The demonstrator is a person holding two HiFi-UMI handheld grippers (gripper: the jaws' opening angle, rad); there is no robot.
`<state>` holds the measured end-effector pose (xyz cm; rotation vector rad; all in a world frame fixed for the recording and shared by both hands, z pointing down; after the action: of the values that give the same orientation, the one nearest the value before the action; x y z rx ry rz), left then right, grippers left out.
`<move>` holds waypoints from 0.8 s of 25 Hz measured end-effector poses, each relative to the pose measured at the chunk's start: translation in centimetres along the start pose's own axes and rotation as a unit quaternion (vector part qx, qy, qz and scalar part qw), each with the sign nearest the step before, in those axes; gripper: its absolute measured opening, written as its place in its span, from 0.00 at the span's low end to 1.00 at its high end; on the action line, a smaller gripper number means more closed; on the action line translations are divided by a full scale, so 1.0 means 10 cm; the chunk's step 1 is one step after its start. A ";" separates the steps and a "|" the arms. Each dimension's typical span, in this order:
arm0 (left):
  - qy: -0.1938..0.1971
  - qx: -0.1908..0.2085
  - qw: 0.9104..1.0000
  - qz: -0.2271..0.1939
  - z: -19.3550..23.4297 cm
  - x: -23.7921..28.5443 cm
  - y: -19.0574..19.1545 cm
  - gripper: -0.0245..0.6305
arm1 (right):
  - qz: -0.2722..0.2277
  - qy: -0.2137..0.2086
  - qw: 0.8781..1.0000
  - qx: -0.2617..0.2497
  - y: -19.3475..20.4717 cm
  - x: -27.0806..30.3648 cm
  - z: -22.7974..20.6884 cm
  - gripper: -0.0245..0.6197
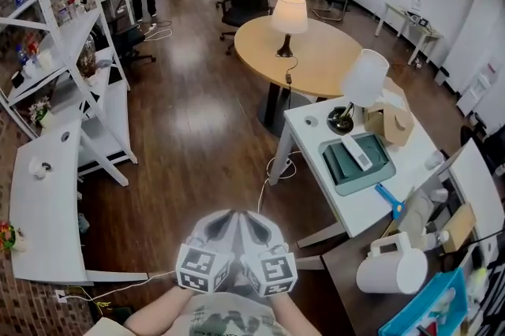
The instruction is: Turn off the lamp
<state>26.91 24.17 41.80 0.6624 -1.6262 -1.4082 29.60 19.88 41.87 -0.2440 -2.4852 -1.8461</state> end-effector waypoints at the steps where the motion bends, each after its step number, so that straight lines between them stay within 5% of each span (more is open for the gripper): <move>1: -0.001 0.004 1.000 0.000 -0.01 0.07 -0.05 0.04 | -0.006 -0.005 1.000 -0.003 -0.06 0.03 -0.07 0.04; 7: -0.004 0.018 1.000 -0.001 -0.04 0.38 -0.17 0.04 | -0.019 -0.009 1.000 -0.007 -0.22 0.15 -0.35 0.04; 20: -0.003 -0.014 1.000 0.008 0.45 1.12 -0.07 0.04 | 0.009 -0.002 1.000 0.004 -0.14 0.91 -0.82 0.04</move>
<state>17.45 17.00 44.05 0.6273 -1.6103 -1.4208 19.92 12.60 44.07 -0.2686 -2.4845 -1.8308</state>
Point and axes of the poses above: the fingertips, and each gripper's own axes: x forward along the fingers, z to its left, y out of its underside, the point moved 3 cm from there along -x, backward along the fingers, and after that the axes turned 7 degrees about x, right-handed, at the moved point
